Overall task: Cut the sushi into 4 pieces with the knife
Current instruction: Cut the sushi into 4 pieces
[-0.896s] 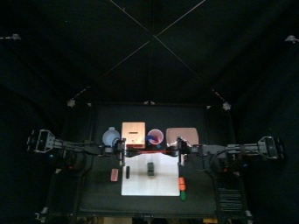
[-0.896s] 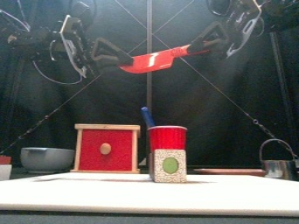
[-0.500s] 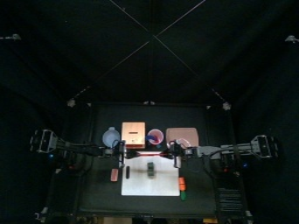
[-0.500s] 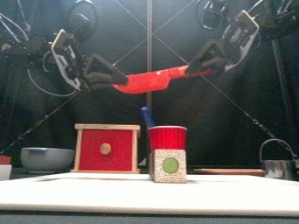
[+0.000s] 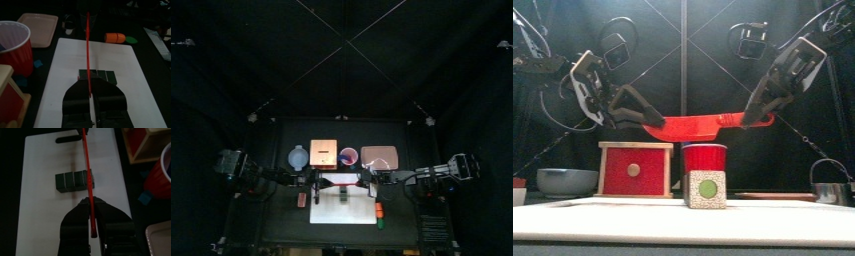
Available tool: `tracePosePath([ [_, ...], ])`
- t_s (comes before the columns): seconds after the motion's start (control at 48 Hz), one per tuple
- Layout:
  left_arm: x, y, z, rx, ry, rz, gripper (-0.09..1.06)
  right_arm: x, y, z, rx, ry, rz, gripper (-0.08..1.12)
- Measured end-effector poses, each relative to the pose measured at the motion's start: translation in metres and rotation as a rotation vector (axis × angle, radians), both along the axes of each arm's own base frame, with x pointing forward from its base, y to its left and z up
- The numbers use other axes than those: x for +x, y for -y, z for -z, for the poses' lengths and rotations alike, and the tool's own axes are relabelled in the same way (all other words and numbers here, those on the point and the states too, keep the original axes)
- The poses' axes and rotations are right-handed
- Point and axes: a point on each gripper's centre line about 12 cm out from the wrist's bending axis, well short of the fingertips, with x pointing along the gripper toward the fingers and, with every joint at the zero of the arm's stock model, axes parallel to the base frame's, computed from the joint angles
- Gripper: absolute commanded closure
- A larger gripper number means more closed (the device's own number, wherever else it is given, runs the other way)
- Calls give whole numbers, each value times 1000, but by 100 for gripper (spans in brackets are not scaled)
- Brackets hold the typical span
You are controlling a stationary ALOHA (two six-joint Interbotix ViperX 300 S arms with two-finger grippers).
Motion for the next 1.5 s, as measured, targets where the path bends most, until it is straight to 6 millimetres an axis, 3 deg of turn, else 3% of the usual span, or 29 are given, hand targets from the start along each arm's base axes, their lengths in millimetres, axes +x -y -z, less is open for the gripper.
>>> tracePosePath([
  [0.333, 3, 3, 16, 1, -45, 2, 77, 4, -1, 24, -6, -75, -4, 90],
  [0.833, 8, 4, 31, 5, -75, 0, 77, 4, 0, 40, -8, -124, -1, 90],
  [0.979, 8, 6, 40, 6, -100, 5, 77, 5, 0, 42, 1, -132, 8, 90],
  [1.083, 10, 6, 53, 10, -138, 5, 77, 7, 0, 57, -12, -173, -4, 90],
  [1.5, 9, 1, 73, 4, -190, -35, 77, 9, 1, 74, -6, -224, 6, 90],
])
